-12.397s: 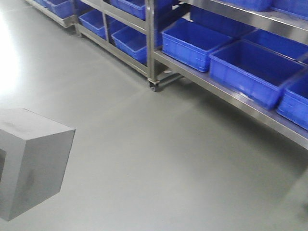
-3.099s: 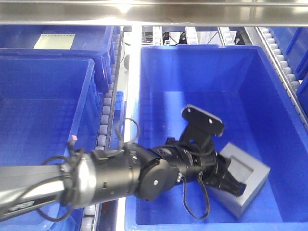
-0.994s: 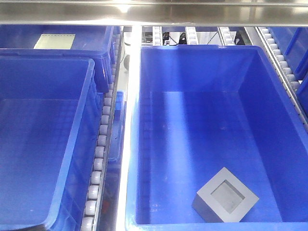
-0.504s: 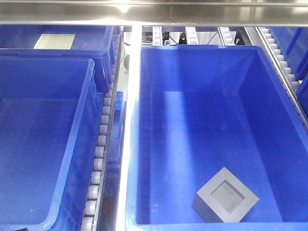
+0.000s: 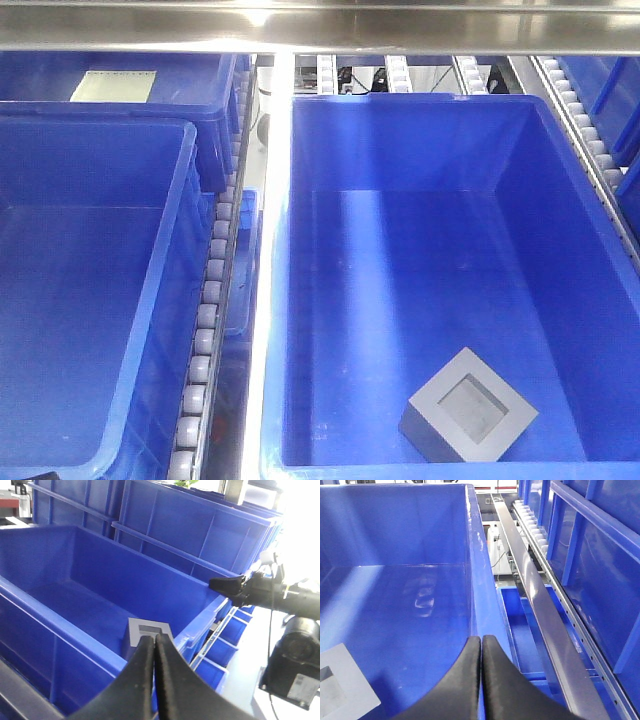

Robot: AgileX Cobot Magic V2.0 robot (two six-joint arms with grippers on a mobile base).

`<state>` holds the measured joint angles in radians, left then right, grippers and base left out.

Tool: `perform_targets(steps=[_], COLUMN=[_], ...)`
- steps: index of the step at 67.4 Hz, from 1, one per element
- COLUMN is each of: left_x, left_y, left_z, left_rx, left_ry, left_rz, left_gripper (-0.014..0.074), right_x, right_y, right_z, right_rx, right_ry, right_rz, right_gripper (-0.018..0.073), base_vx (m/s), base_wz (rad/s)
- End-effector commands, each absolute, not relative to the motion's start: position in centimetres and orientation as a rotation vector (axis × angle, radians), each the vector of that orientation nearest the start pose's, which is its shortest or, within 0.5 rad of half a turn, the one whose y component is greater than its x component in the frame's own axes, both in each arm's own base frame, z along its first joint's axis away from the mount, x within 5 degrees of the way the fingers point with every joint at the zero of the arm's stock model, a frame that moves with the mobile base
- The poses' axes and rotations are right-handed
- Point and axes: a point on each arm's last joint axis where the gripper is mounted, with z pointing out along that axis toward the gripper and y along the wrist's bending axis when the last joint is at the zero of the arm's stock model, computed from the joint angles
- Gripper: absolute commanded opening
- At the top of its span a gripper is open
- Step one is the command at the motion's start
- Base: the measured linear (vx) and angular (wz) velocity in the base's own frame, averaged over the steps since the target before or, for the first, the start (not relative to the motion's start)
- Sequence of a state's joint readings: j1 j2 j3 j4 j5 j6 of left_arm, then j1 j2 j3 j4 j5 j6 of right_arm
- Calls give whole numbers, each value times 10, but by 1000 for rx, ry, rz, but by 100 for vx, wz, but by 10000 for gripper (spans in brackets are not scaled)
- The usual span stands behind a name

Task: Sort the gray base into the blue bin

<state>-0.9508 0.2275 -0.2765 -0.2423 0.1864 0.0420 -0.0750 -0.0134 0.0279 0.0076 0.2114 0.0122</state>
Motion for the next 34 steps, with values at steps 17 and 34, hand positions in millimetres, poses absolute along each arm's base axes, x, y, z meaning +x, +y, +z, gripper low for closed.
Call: perform_targets(steps=[17,34], left_x=[39,39], left_y=[-58,-58], left_z=[289,289], left_rx=[648,625], left_ry=[1469,1485], left_rz=[-876,-898], left_gripper=[-8,-8], right_x=[56,56], right_y=[-4,-4], right_z=[191,191], right_rx=[66,66], right_ry=[1637,1637], right_rz=[-61,-61], right_gripper=[-5,-5], base_vx=[0,0], base_wz=[0,0])
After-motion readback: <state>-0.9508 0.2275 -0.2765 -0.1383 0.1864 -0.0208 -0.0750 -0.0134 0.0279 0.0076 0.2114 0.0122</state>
